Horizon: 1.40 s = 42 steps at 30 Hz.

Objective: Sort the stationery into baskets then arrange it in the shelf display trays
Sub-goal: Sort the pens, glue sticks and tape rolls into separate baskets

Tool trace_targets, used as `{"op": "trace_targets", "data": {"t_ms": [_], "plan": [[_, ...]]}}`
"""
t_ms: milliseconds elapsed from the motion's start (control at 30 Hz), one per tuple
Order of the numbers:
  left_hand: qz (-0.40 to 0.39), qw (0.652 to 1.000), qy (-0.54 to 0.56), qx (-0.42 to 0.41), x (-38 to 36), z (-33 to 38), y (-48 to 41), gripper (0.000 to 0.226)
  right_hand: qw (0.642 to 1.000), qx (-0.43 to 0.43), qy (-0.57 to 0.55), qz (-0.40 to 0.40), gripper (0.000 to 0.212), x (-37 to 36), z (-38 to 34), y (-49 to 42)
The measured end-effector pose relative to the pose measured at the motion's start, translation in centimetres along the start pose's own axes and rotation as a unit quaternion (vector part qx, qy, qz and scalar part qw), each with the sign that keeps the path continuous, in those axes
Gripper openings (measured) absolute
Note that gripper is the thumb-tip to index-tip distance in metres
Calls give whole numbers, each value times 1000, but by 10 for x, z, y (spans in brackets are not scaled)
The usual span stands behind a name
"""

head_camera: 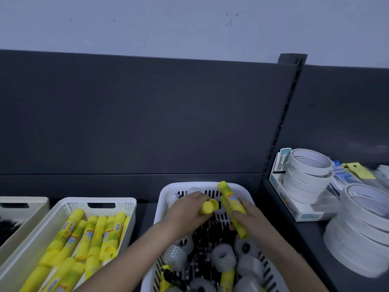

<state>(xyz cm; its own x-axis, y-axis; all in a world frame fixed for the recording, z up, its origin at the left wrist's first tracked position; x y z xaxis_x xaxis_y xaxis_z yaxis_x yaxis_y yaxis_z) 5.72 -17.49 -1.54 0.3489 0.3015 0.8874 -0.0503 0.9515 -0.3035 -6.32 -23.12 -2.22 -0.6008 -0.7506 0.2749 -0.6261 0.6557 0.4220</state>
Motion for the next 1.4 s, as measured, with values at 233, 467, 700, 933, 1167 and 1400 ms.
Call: {"op": "trace_targets", "data": {"t_ms": [233, 467, 700, 933, 1167, 1400], "plan": [[197, 955, 201, 96, 88, -25, 73, 13, 998, 20, -46, -39, 11, -42, -22, 27], [274, 902, 220, 251, 157, -106, 191, 25, 984, 26, -82, -156, 18, -149, -50, 40], [39, 926, 113, 359, 138, -160, 258, 26, 982, 26, 50, -183, 35, -264, -49, 21], [-2, 917, 73, 391, 110, -175, 256, 41, 965, 71, 249, -49, 47, -303, -53, 3], [12, 943, -80, 322, 136, -158, 233, 36, 948, 155, 278, 9, 39, -243, -63, 31], [20, 978, -16, 206, 107, -89, 173, 25, 936, 121, 312, 112, 35, -130, -40, 43]]}}
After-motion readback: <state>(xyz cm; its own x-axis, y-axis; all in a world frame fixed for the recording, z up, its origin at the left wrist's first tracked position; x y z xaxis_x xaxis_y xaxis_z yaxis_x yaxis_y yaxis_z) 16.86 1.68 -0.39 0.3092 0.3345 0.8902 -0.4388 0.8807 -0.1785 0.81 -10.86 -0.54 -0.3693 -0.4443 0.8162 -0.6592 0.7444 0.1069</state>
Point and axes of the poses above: each hand's wrist, its own y-axis away from the middle knuckle, its own x-axis out of the back of the hand, z = x × y, the point moved 9 cm from there along -y, towards the middle knuckle, and after that the axes turned 12 degrees about -x, right-handed, at the moved point
